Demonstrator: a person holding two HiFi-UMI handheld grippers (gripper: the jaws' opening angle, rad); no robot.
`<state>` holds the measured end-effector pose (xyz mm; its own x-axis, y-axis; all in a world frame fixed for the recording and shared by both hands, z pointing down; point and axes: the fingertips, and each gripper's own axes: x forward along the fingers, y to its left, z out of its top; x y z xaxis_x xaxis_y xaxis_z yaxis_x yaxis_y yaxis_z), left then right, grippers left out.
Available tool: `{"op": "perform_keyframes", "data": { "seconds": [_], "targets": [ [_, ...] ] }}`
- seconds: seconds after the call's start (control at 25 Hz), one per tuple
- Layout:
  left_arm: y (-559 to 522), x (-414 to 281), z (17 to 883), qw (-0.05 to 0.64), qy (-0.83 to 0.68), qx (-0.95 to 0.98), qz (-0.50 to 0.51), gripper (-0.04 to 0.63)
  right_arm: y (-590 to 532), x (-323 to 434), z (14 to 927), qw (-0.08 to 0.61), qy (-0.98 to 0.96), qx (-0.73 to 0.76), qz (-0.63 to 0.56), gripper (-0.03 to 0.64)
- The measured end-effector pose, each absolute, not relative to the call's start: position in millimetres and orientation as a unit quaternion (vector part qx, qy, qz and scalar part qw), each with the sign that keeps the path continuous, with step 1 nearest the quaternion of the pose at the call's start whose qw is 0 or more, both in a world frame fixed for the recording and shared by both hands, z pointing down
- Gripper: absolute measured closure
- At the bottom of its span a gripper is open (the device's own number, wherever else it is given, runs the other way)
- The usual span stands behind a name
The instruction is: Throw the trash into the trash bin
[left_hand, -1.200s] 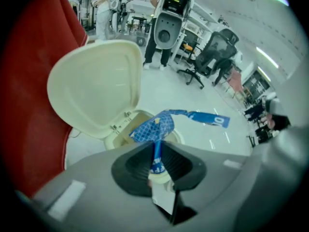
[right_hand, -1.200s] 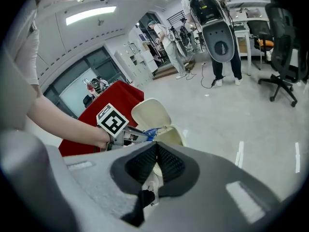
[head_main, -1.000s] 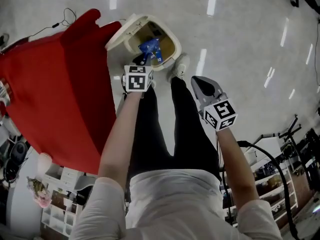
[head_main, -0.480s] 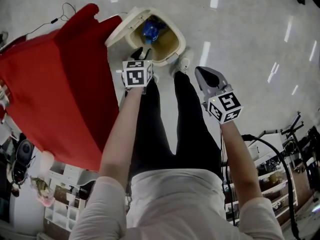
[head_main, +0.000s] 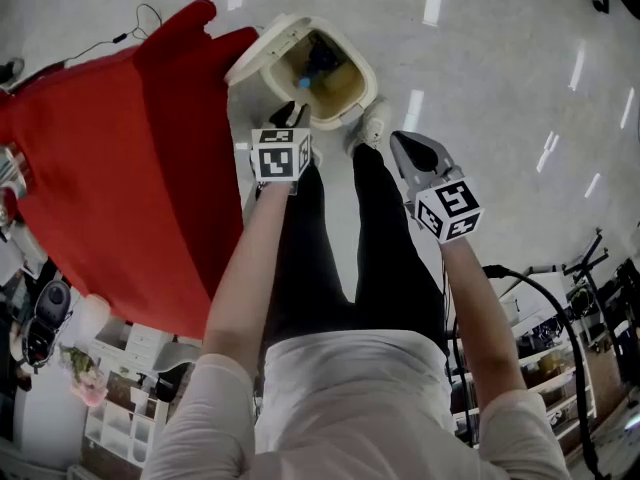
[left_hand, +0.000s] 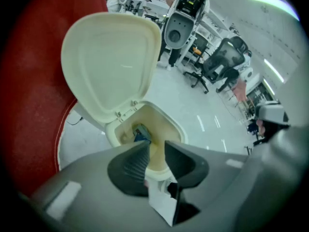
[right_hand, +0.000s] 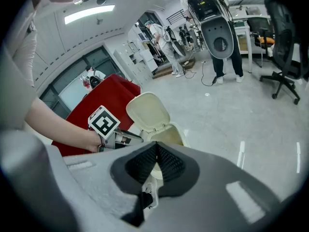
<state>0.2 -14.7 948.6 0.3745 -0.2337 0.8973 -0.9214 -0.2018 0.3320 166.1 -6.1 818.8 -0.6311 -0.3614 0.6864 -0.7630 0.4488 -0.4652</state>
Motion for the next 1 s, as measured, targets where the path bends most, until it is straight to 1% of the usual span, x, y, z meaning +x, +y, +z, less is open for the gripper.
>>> {"op": "perform_keyframes", "data": {
  "seconds": [0.04,0.12,0.36,0.64,1.0],
  "targets": [
    [-13,0,941,0.469,-0.424,0.685,0.363,0.490,-6,165,814,0.254,-0.814,0.346,0.392,0.617],
    [-10,3,924,0.467,-0.427,0.688,0.356,0.533,-6,164,803,0.254,-0.817,0.347,0.383,0.617],
    [-2,4,859,0.453,-0.429,0.700,0.348,0.586,-9,161,753,0.249,-0.825,0.358,0.359,0.617],
    [11,3,770,0.426,-0.415,0.728,0.341,0.588,-5,154,691,0.254,-0.837,0.357,0.329,0.617],
    [24,4,649,0.384,-0.409,0.771,0.303,0.589,11,145,613,0.257,-0.851,0.346,0.300,0.618]
  ]
}}
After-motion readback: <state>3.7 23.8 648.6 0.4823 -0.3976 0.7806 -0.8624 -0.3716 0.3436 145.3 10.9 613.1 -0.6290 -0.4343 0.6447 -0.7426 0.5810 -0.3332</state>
